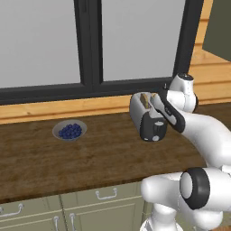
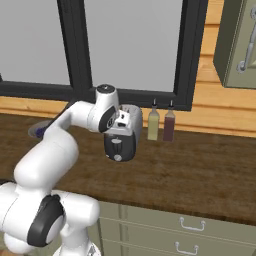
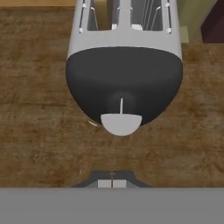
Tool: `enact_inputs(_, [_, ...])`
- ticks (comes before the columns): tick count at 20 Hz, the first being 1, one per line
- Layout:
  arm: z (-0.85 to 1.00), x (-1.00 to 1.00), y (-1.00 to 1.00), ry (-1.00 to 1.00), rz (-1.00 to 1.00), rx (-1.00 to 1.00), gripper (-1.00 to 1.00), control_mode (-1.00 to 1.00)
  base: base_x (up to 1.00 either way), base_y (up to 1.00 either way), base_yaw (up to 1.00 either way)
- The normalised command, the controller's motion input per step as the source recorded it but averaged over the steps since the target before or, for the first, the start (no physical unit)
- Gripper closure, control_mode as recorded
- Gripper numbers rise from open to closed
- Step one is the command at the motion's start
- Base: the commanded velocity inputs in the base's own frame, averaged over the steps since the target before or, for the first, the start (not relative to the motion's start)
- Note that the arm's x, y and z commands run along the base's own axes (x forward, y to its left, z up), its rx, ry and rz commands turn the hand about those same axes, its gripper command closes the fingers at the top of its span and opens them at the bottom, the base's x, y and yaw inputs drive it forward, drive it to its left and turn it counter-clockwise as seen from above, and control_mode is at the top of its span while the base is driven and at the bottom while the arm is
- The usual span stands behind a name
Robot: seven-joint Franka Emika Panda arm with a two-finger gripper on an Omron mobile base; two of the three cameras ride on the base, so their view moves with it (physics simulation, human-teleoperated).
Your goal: Start the toaster. Once the lever pops up, take the bread to the plate on the dining counter.
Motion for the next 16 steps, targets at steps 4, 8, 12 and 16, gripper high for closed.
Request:
enact_inputs(4, [-0.21, 0.35, -0.02, 0.00, 0.02, 0.00, 1.00, -1.00, 0.00, 0.00, 0.00])
enact_inputs(8, [-0.26, 0.40, -0.01, 0.00, 0.02, 0.00, 1.00, -1.00, 0.00, 0.00, 0.00])
enact_inputs(12, [-0.27, 0.40, -0.13, 0.00, 0.03, 0.00, 1.00, -1.00, 0.00, 0.00, 0.00])
enact_inputs(16, [-0.24, 0.37, -0.14, 0.00, 0.03, 0.00, 1.00, -1.00, 0.00, 0.00, 0.00])
